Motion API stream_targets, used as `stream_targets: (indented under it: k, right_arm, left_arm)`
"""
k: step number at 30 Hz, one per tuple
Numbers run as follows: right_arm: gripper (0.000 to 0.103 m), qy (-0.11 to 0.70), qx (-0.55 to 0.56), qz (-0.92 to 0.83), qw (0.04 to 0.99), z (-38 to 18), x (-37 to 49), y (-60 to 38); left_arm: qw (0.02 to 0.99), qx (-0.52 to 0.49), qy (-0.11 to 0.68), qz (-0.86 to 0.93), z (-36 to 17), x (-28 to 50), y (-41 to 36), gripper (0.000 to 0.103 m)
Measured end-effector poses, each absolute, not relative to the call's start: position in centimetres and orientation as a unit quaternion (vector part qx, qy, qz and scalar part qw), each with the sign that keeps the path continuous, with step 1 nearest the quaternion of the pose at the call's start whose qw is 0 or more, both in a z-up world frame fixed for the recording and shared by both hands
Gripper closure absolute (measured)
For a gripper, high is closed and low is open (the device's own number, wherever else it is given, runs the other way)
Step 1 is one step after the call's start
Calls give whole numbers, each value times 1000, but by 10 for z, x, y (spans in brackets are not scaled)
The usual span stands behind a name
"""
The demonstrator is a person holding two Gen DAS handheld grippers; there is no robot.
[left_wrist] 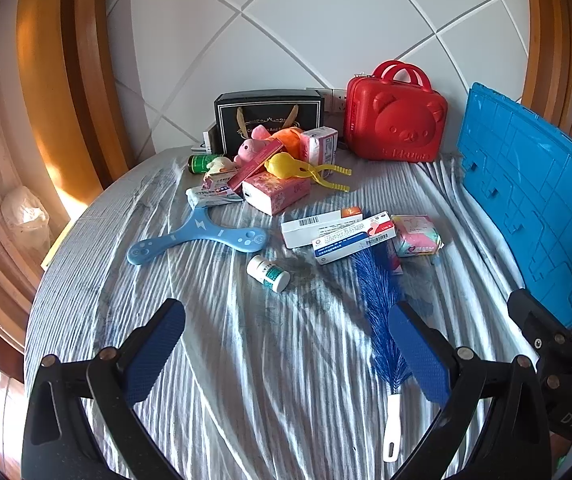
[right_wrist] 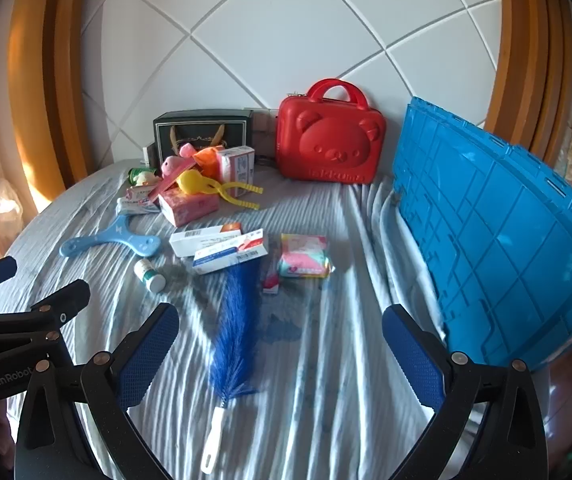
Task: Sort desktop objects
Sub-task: 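Move both tools toward the pill bottle and medicine boxes on the bed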
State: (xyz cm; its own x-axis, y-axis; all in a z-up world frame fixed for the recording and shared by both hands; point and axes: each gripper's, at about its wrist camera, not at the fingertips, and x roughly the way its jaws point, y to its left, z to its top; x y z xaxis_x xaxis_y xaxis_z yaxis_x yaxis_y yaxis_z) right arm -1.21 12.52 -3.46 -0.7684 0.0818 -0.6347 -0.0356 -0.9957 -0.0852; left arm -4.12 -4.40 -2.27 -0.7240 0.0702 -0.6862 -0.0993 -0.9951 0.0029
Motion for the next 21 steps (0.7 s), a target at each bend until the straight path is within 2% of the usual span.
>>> stream_targets:
  k: [11, 21]
  right_arm:
    - [0, -25, -352, 935, 37, -44, -29, 140]
    - [0, -6, -409, 911, 63, -80, -76, 175]
  left_arm:
    - [36, -389, 16, 920, -38, -67, -53, 0]
    - [-25, -475, 1, 880, -107, -120, -115, 0]
